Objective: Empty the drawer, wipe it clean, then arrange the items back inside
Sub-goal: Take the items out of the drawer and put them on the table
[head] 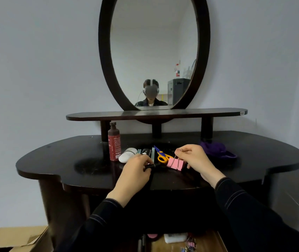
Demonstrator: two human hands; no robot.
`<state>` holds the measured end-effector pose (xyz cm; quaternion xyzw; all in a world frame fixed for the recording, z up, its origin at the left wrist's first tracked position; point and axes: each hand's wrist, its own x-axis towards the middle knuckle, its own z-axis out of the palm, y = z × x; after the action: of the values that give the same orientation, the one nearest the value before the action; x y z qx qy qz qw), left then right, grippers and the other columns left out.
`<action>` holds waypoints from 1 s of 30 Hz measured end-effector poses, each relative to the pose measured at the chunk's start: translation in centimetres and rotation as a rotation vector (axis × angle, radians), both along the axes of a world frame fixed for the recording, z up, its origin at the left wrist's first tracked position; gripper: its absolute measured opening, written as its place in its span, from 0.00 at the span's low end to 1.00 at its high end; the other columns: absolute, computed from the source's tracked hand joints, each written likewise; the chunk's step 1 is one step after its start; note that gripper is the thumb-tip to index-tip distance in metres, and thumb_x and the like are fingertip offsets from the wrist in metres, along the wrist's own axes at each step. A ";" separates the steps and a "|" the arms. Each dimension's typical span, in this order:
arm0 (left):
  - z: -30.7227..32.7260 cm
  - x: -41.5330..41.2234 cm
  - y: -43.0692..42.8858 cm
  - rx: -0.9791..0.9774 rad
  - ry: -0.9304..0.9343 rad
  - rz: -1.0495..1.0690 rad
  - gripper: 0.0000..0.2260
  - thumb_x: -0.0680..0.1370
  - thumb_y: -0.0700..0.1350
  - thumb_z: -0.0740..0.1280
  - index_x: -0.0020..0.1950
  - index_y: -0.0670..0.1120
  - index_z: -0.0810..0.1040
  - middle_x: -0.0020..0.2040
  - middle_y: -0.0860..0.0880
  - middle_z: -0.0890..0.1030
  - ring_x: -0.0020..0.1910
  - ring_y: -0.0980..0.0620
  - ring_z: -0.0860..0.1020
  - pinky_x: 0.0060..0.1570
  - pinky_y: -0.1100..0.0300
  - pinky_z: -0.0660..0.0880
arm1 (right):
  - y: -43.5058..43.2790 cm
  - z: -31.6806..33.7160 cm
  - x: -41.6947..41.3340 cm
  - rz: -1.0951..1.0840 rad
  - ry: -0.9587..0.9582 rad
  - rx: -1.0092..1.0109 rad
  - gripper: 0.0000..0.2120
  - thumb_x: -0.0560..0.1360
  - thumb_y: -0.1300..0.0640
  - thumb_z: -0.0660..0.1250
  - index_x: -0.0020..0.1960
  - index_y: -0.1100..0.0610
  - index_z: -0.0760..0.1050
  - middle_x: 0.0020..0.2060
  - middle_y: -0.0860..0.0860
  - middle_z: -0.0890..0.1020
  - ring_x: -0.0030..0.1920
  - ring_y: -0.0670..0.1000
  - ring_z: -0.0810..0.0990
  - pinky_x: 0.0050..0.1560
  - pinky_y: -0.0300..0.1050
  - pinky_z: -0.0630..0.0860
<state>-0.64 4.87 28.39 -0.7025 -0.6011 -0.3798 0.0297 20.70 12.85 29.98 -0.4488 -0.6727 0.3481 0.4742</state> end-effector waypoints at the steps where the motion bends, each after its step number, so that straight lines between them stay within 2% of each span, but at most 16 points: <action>1: -0.1 -0.1 -0.3 0.008 -0.041 0.000 0.10 0.74 0.37 0.70 0.53 0.49 0.81 0.48 0.56 0.77 0.44 0.62 0.75 0.40 0.78 0.68 | -0.1 0.0 0.2 -0.009 0.021 -0.006 0.05 0.78 0.53 0.71 0.50 0.54 0.84 0.39 0.50 0.86 0.36 0.45 0.81 0.27 0.36 0.73; 4: -0.4 -0.5 -0.9 0.026 -0.098 0.019 0.11 0.72 0.37 0.70 0.51 0.50 0.81 0.43 0.58 0.76 0.40 0.63 0.75 0.38 0.75 0.68 | 0.0 -0.2 0.5 -0.127 0.148 -0.017 0.07 0.80 0.52 0.68 0.49 0.54 0.82 0.37 0.51 0.85 0.34 0.45 0.79 0.27 0.36 0.73; 7: -0.5 -0.5 -1.3 0.014 -0.106 0.036 0.11 0.72 0.38 0.70 0.49 0.52 0.81 0.41 0.57 0.78 0.39 0.60 0.76 0.37 0.73 0.67 | 0.3 -0.3 1.1 -0.225 0.272 -0.058 0.06 0.80 0.57 0.67 0.48 0.56 0.82 0.35 0.51 0.82 0.32 0.46 0.77 0.26 0.37 0.74; 11: -0.7 -0.5 -1.3 0.088 -0.071 0.116 0.07 0.73 0.38 0.71 0.47 0.50 0.82 0.45 0.56 0.76 0.43 0.58 0.75 0.36 0.74 0.65 | 0.2 -0.5 1.1 -0.219 0.220 -0.057 0.06 0.79 0.59 0.67 0.45 0.53 0.82 0.35 0.51 0.82 0.31 0.44 0.77 0.26 0.36 0.74; 14: -1.0 -0.2 -1.9 0.155 -0.054 0.175 0.09 0.72 0.39 0.73 0.52 0.45 0.81 0.50 0.50 0.75 0.53 0.50 0.72 0.47 0.66 0.66 | -0.2 -0.6 1.1 -0.220 0.198 -0.048 0.07 0.79 0.60 0.67 0.45 0.52 0.82 0.36 0.51 0.82 0.31 0.43 0.77 0.26 0.35 0.74; 16: -1.4 -0.1 -2.8 0.219 -0.044 0.199 0.11 0.72 0.40 0.74 0.54 0.43 0.81 0.52 0.48 0.76 0.54 0.46 0.72 0.51 0.59 0.68 | -0.9 -0.6 1.5 -0.214 0.267 -0.046 0.08 0.78 0.62 0.66 0.45 0.55 0.82 0.37 0.53 0.82 0.30 0.44 0.77 0.28 0.36 0.75; 18: -2.1 0.0 -4.0 0.294 -0.039 0.225 0.13 0.72 0.40 0.74 0.55 0.43 0.80 0.53 0.46 0.75 0.53 0.44 0.72 0.51 0.54 0.71 | -2.3 -0.7 1.9 -0.216 0.288 -0.018 0.08 0.78 0.63 0.65 0.45 0.56 0.82 0.38 0.54 0.82 0.32 0.44 0.79 0.29 0.37 0.76; 20: -3.2 -0.2 -5.3 0.355 -0.057 0.233 0.12 0.74 0.42 0.73 0.56 0.44 0.79 0.54 0.47 0.75 0.52 0.46 0.72 0.52 0.53 0.72 | -4.2 -1.1 2.0 -0.212 0.201 0.054 0.09 0.78 0.63 0.64 0.46 0.53 0.81 0.39 0.52 0.83 0.36 0.45 0.81 0.31 0.36 0.77; 23: -6.0 -0.5 -7.5 0.495 -0.101 0.160 0.06 0.77 0.42 0.68 0.53 0.44 0.79 0.54 0.50 0.75 0.53 0.49 0.73 0.55 0.57 0.70 | -7.7 -2.7 1.8 -0.188 0.061 0.262 0.09 0.77 0.64 0.66 0.47 0.52 0.81 0.41 0.46 0.83 0.42 0.45 0.82 0.38 0.36 0.78; 26: -9.9 -0.3 -9.4 0.593 -0.016 0.056 0.06 0.77 0.40 0.66 0.53 0.42 0.80 0.58 0.47 0.75 0.59 0.47 0.73 0.61 0.55 0.69 | -11.2 -4.8 2.0 -0.121 0.049 0.477 0.09 0.77 0.66 0.67 0.49 0.54 0.81 0.43 0.43 0.83 0.46 0.45 0.81 0.46 0.32 0.75; 28: -13.0 0.1 -10.2 0.515 0.053 -0.049 0.06 0.78 0.40 0.65 0.52 0.41 0.79 0.56 0.47 0.75 0.57 0.47 0.74 0.57 0.57 0.70 | -12.5 -6.4 2.2 -0.081 0.042 0.596 0.08 0.76 0.66 0.67 0.48 0.55 0.81 0.45 0.44 0.82 0.49 0.48 0.80 0.51 0.33 0.73; 30: -16.4 0.5 -10.3 0.300 0.115 -0.133 0.05 0.78 0.40 0.65 0.51 0.44 0.79 0.52 0.50 0.75 0.50 0.50 0.75 0.48 0.57 0.74 | -13.1 -8.5 2.3 -0.068 0.006 0.674 0.07 0.76 0.65 0.66 0.47 0.56 0.80 0.45 0.44 0.80 0.49 0.49 0.79 0.49 0.36 0.73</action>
<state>-0.18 -5.41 11.98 -0.7491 -0.4870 -0.4255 0.1435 23.05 -0.22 21.46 -0.2879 -0.7331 0.0915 0.6094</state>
